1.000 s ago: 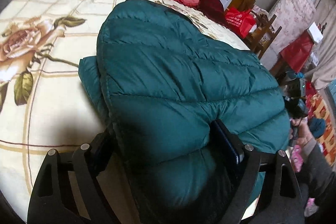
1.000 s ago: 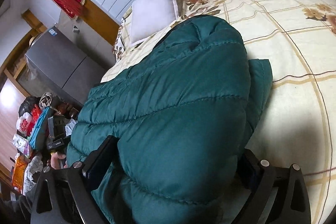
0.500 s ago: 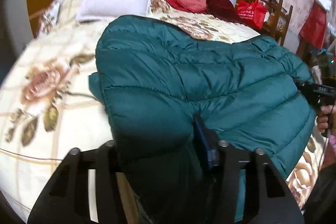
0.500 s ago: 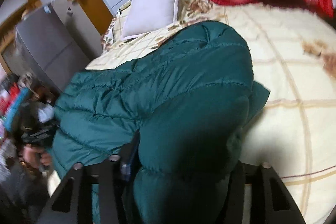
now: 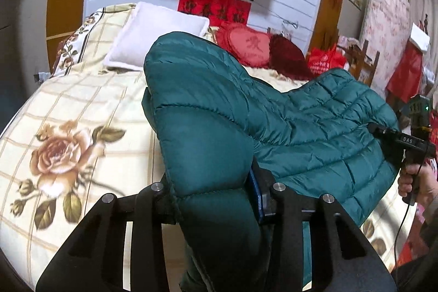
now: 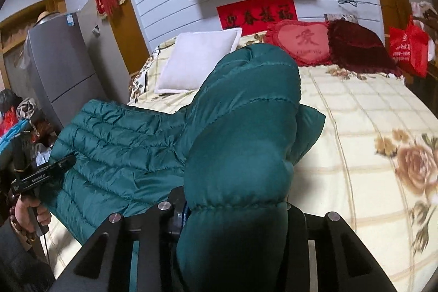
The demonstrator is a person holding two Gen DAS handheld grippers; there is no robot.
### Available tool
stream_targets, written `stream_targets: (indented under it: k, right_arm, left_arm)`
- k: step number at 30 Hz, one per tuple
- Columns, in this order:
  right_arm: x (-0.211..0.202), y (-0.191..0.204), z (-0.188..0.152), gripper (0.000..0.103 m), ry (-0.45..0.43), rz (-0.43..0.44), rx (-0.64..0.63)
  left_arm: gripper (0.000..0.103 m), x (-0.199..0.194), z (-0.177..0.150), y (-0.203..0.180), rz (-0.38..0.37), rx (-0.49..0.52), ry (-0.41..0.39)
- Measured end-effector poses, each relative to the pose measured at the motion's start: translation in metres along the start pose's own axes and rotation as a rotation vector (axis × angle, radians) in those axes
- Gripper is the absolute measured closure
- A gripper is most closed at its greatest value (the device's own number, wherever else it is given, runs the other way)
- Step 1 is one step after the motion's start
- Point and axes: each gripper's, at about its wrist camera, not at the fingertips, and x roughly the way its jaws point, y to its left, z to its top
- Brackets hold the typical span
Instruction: Fold large clothes
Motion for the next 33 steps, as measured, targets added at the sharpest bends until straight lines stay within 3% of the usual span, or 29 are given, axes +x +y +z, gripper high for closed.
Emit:
stream_targets:
  k: [4, 9, 11, 12, 14, 15, 17, 21, 24, 29, 33]
  right_arm:
    - [0.015, -0.008, 0.024, 0.068, 0.005, 0.03, 0.009]
    - [0.058, -0.016, 0.025, 0.067, 0.059, 0.103, 0.049]
    - [0.077, -0.021, 0.013, 0.063, 0.1, 0.114, 0.091]
    - [0.085, -0.024, 0.004, 0.06, 0.113, 0.098, 0.114]
    - [0.092, -0.036, -0.009, 0.038, 0.119, 0.098, 0.201]
    - [0.094, -0.043, -0.014, 0.036, 0.121, 0.105, 0.255]
    - [0.093, -0.056, -0.023, 0.033, 0.128, 0.121, 0.352]
    - [0.071, -0.063, -0.021, 0.033, 0.114, 0.106, 0.407]
    - [0.043, -0.052, -0.015, 0.033, 0.09, 0.062, 0.363]
    - [-0.009, -0.024, -0.01, 0.033, 0.026, -0.059, 0.244]
    - [-0.046, 0.018, -0.012, 0.033, -0.018, -0.072, 0.183]
  left_arm:
    - [0.066, 0.01, 0.006, 0.012, 0.018, -0.01, -0.011]
    - [0.065, 0.039, -0.01, 0.043, 0.055, -0.059, 0.064]
    - [0.058, 0.053, -0.021, 0.056, 0.066, -0.084, 0.109]
    - [0.048, 0.055, -0.024, 0.059, 0.076, -0.094, 0.119]
    - [0.034, 0.058, -0.028, 0.062, 0.101, -0.106, 0.134]
    - [0.024, 0.057, -0.028, 0.062, 0.132, -0.1, 0.131]
    - [0.02, 0.053, -0.029, 0.062, 0.163, -0.087, 0.122]
    - [0.02, 0.046, -0.032, 0.069, 0.151, -0.125, 0.142]
    - [0.02, 0.034, -0.032, 0.069, 0.211, -0.136, 0.146]
    - [0.02, -0.016, -0.029, 0.062, 0.275, -0.203, 0.074]
    - [0.018, -0.061, -0.032, 0.021, 0.281, -0.154, 0.012]
